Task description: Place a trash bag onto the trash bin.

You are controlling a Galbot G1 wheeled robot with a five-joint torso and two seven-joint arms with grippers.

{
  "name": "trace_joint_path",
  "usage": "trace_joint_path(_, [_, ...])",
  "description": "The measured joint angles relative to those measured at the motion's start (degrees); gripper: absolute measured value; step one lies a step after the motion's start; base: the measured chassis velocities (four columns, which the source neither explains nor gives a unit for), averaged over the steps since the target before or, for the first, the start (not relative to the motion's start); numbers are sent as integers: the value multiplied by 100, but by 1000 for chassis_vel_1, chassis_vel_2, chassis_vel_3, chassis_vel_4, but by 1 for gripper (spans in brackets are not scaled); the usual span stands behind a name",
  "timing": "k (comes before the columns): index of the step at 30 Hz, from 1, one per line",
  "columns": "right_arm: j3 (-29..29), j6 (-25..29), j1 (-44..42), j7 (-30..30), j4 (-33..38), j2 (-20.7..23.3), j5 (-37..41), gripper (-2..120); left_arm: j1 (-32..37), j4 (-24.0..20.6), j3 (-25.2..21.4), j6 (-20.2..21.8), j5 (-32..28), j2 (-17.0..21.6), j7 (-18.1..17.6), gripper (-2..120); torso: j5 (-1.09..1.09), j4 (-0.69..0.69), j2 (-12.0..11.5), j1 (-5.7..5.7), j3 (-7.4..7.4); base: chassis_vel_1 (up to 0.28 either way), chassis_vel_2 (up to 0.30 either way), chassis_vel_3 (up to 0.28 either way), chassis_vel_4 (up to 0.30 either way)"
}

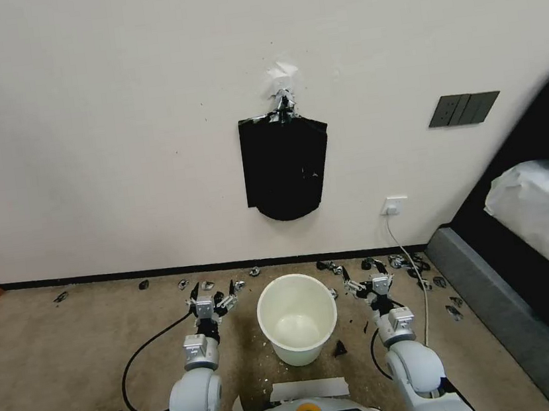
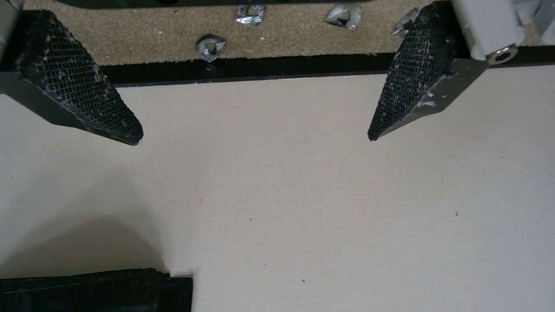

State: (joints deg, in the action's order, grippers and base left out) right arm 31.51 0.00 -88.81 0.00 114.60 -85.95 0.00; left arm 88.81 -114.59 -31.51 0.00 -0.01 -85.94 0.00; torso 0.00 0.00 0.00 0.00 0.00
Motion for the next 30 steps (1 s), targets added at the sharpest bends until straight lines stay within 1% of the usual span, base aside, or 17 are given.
trace_joint_path(30, [0, 0, 0, 0, 0, 0, 0, 100, 0, 0, 0, 0, 0, 0, 0, 100, 0, 0, 0, 0, 0, 0, 0, 0, 0])
